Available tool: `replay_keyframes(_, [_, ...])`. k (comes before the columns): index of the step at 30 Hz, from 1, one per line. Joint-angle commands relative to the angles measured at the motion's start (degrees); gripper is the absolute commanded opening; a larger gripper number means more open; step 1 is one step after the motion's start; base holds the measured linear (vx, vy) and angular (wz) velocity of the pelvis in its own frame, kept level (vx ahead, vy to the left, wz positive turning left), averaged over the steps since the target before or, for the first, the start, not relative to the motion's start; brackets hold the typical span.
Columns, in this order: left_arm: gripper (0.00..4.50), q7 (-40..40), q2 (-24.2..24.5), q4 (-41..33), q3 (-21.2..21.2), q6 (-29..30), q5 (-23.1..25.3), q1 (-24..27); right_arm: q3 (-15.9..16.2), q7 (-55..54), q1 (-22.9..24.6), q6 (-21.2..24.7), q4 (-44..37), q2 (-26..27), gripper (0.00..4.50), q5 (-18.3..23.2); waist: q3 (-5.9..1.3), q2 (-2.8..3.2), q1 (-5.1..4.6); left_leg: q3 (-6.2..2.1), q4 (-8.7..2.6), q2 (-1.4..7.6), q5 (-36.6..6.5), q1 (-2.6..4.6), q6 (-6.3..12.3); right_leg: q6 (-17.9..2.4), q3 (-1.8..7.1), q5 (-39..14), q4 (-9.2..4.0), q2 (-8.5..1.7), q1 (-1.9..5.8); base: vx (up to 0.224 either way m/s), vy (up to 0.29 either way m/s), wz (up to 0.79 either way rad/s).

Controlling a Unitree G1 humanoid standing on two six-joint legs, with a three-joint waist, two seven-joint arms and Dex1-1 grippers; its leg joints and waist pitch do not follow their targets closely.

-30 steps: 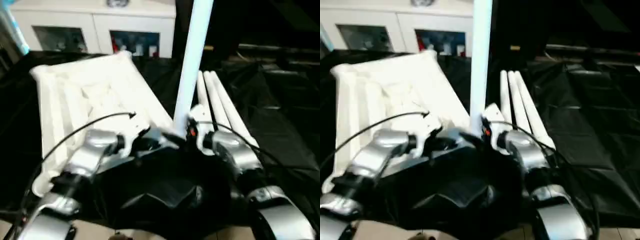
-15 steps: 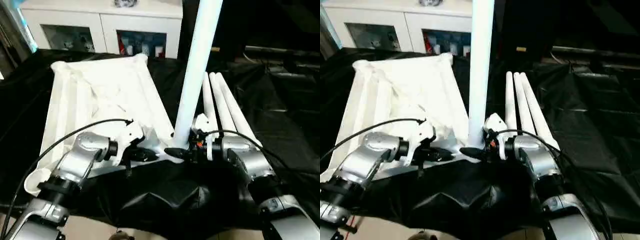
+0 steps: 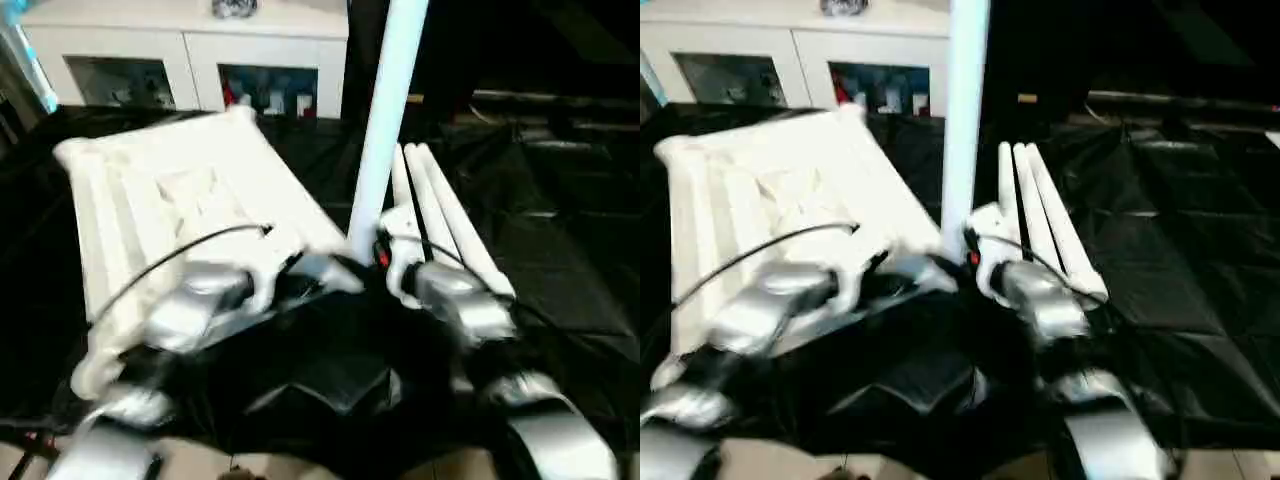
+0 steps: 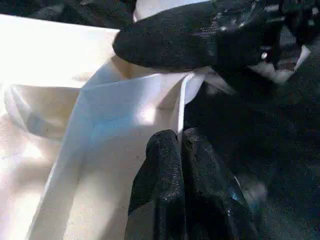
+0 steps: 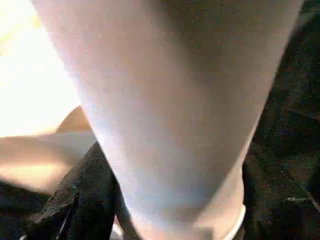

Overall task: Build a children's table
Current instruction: Rotate leg to tighten

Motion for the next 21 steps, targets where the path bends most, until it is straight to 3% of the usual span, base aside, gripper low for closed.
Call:
replay_keyframes(1, [0.0, 5.34, -2.33, -0.07, 1.98, -0.71, -0.38, -2.53, 2.45, -1.34, 0.75, 0.75, 3.82, 3.81, 2.74, -1.65, -3.87, 0.02, -0.02, -0.75, -3.44, 2.11, -10.57, 0.58, 1.21, -10.8, 2.98, -10.86, -4.52, -4.73, 2.81, 0.0, 0.0, 0.0])
replay_keyframes(3, [0.0, 4.85, -2.52, -0.77, 0.91, -1.16, 0.07, -2.11, 2.11, -0.13, 0.22, 0.12, 4.62, 4.38, 2.74, -0.87, -3.82, -0.06, -0.02, -0.67, -3.43, 2.12, -10.52, 0.56, 1.89, -11.15, 2.93, -10.05, -4.5, -4.76, 2.82, 0.0, 0.0, 0.0])
replay_keyframes(4, [0.0, 4.48, -2.55, -1.17, 0.52, -1.06, 0.06, -1.84, 1.78, 0.58, 0.07, 0.2, 4.72, 4.52, 3.28, -0.32, -3.73, -0.06, 0.01, -0.67, -3.45, 2.11, -10.85, 0.57, 2.13, -11.04, 2.92, -10.73, -4.59, -4.77, 2.83, 0.0, 0.0, 0.0])
replay_keyframes(10, [0.0, 1.94, -1.82, -2.88, -1.29, -1.33, -0.05, -0.63, 2.21, 1.6, -0.11, -0.74, 4.69, 3.85, 3.71, -0.77, -3.64, 0.0, -0.07, -0.73, -3.59, 2.26, -12.22, 0.68, 1.84, -10.61, 2.94, -12.93, -4.78, -4.81, 2.73, 0.0, 0.0, 0.0])
replay_keyframes(18, [0.0, -6.4, 2.05, -5.63, -4.0, -4.6, -0.69, 1.91, 3.86, 8.88, 1.43, -2.58, 1.36, 0.06, 3.71, -1.14, -3.8, -0.09, -0.29, -0.62, -3.38, 2.3, -9.65, 0.39, 3.34, -11.89, 2.99, -8.01, -4.23, -4.86, 3.03, 0.0, 0.0, 0.0])
replay_keyframes(21, [0.0, -11.87, 4.87, -7.2, -4.79, -6.51, -2.01, 3.25, 6.06, 17.66, 3.8, -3.03, -3.49, -3.21, 3.71, -0.56, -3.72, -0.09, -0.07, -0.62, -3.4, 2.37, -10.21, 0.45, 3.75, -11.77, 2.97, -8.71, -4.28, -4.78, 3.01, 0.0, 0.0, 0.0])
